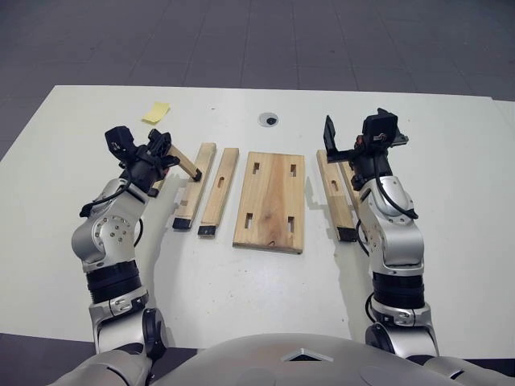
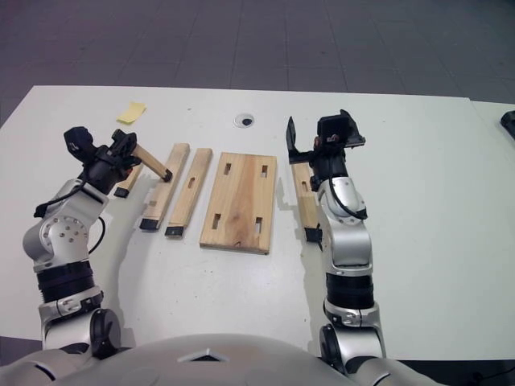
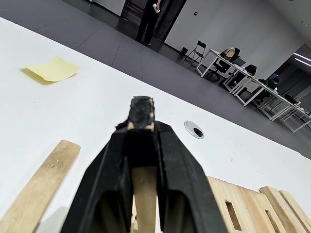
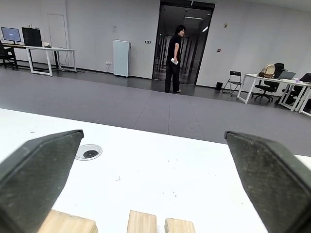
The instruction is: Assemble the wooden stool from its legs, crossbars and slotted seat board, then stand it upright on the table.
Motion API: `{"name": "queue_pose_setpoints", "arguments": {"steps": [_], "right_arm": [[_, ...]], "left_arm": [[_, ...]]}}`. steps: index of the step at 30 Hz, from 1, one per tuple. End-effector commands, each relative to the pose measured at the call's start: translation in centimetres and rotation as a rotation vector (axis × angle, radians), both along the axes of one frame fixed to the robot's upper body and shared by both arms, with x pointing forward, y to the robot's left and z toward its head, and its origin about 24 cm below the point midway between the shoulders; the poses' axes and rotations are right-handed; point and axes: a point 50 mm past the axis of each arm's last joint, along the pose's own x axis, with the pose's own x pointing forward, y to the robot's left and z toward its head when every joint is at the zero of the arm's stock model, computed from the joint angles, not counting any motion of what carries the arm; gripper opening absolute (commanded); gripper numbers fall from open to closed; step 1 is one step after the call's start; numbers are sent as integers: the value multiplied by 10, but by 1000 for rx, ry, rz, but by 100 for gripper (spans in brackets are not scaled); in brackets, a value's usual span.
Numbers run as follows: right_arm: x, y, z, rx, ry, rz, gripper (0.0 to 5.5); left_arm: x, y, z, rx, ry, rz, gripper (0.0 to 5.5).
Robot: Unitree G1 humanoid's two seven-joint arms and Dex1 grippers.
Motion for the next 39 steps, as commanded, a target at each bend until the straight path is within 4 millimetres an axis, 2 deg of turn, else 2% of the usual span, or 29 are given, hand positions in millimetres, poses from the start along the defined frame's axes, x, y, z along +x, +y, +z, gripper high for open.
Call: {"name": "queue_pose_setpoints", "arguments": {"steps": [1,21,39], "right_arm": [[-2,0,-1,11,10,-4,540],[1,1,0,9,4,11,540],[2,4,6,-37,-11,20,540]], "left_arm": [[2,0,-1,10,14,-2,42],[7,-1,-8,20,23,20,42],[-11,-25,-41,329,110,-97,42]]}}
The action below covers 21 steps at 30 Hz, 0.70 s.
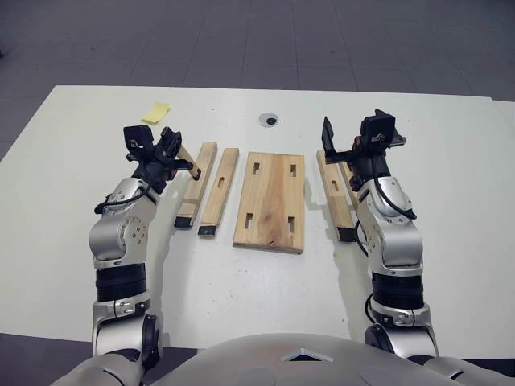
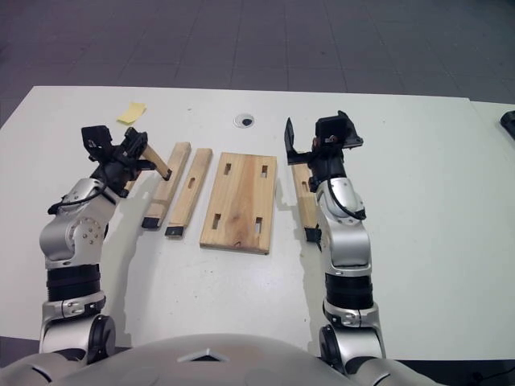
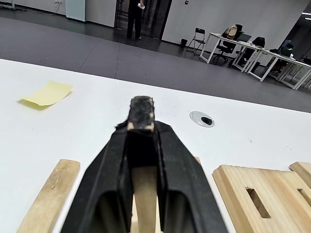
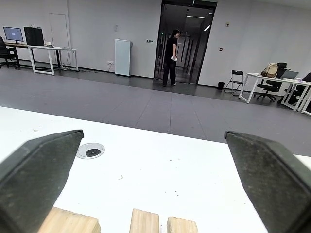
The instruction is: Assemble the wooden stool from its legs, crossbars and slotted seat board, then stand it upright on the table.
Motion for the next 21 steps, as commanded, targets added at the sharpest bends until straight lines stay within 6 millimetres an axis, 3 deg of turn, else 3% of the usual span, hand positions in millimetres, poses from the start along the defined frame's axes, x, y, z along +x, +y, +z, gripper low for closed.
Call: {"name": "queue_pose_setpoints", "arguments": {"steps": [1,7,11,15,18,21], "right_arm": [[1,2,6,-25,-14,8,540],[0,8,7,-50,-22,13,540],[1,13,11,-49,-35,26,540],[3,15,14,-49,-42,39,540],[4,17,17,-49,-49,47,540],[4,18,18,-52,-54,50,540]], "left_arm": [[-15,-2,-38,75,169,-17,42],[-31,-11,-68,170,254,-60,42],[-52,-2,-98,207,359,-33,42],[-63,1,-115,211,408,-8,42],[-61,0,-118,206,403,3,42],[-44,-8,-104,178,329,3,42]]}}
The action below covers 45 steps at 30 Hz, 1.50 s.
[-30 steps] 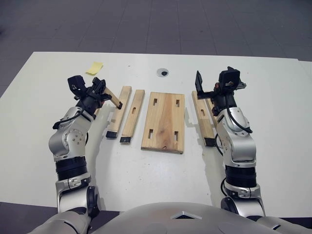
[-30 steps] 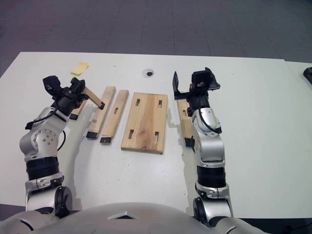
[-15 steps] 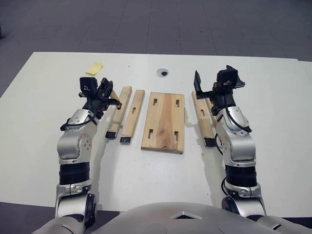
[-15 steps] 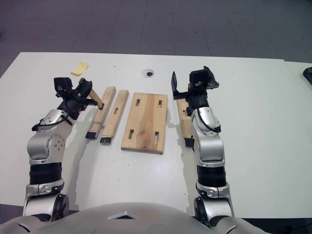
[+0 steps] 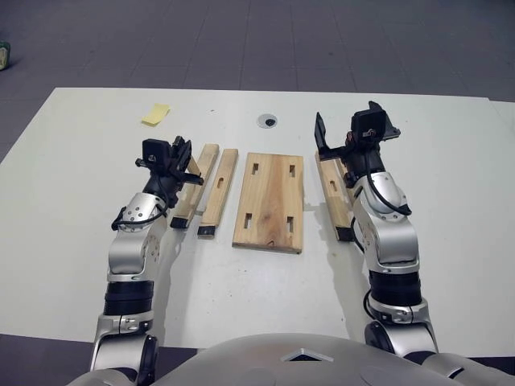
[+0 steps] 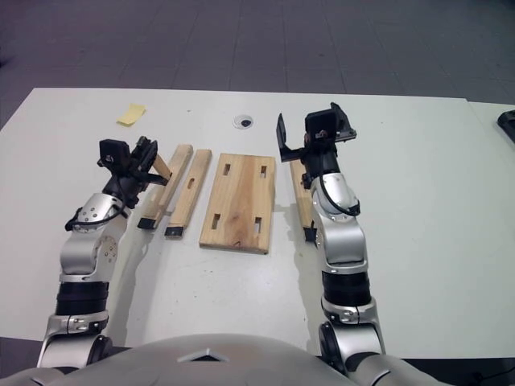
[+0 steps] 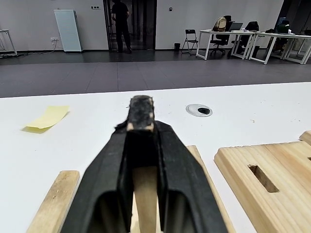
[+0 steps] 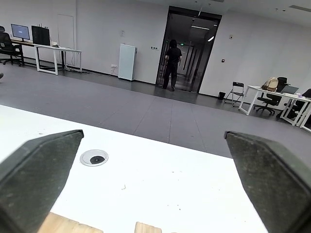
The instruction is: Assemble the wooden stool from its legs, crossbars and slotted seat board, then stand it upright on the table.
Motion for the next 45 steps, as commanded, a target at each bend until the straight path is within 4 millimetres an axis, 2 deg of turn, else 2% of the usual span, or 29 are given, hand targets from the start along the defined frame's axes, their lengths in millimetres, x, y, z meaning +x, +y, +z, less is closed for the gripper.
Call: {"name": "queue_pose_setpoints", "arguments": {"steps": [1,4,8,14,15,32,40,43,45], "right_arm": [[2,4,8,-5,-19,16,540],[4,4,10,-12,-25,20,540],[7,5,11,-13,-32,27,540],[10,4,11,-21,-34,34,540],[10,4,11,-23,-33,35,540],[13,1,8,-30,-28,26,540],[12,-6,7,-15,-46,-24,540],[14,-5,8,-10,-53,-25,540],[14,-2,8,-8,-59,-17,540]], "left_arm": [[-22,2,-76,6,384,65,42],[-5,-9,-55,-17,293,42,42],[5,-18,-40,-4,230,21,42],[13,-18,-26,-9,171,38,42],[14,-18,-25,-11,161,42,78],[27,-21,9,-44,-6,24,376],[26,-23,29,-55,-69,-18,487],[30,-21,45,-59,-120,-42,535],[33,-17,58,-93,-153,-49,538]]}}
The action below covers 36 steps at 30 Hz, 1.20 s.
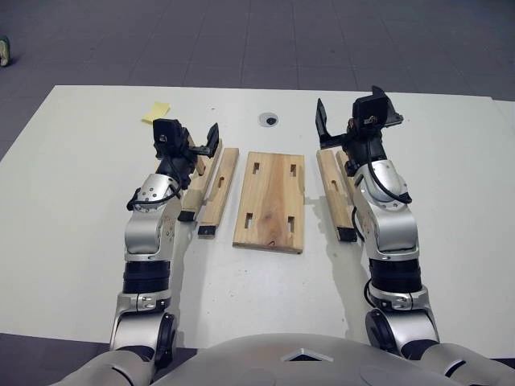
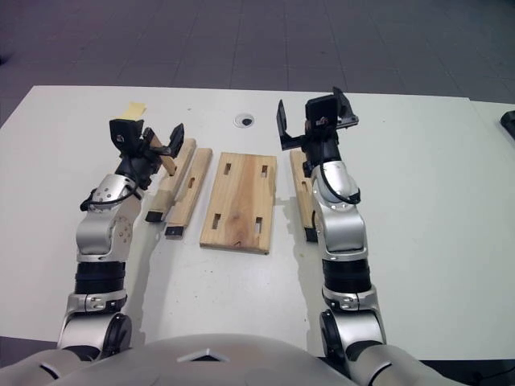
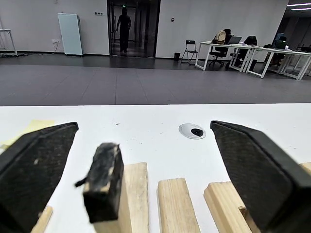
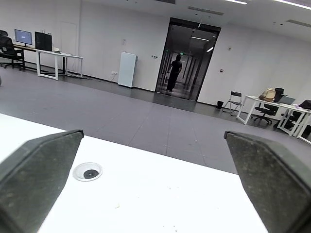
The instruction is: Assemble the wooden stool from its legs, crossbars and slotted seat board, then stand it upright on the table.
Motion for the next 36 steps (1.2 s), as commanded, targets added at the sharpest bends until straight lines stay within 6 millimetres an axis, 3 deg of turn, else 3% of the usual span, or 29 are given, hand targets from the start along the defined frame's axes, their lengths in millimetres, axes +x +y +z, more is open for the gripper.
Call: {"name": "queue_pose_setpoints", "arguments": {"steps": [1,6,11,17,25,28,31,33,36], "right_arm": [[1,4,0,12,-8,5,540],[2,6,-2,22,-8,18,540],[2,10,-3,30,-5,27,540],[2,14,-7,36,9,35,540],[1,15,-9,36,22,50,540],[1,15,-7,34,17,48,540],[2,16,-6,35,19,51,540],[3,16,-6,33,21,58,540],[5,11,-8,29,32,51,540]], "left_arm": [[7,9,32,-51,-83,-20,538],[10,26,57,-114,-158,40,538],[21,30,67,-145,-186,84,538],[38,19,41,-60,-90,95,538],[58,0,79,-97,-221,45,538],[62,-4,57,-26,-154,46,538],[57,3,-6,90,41,71,538],[48,7,-38,123,132,71,538],[45,2,-48,77,134,40,538]]}}
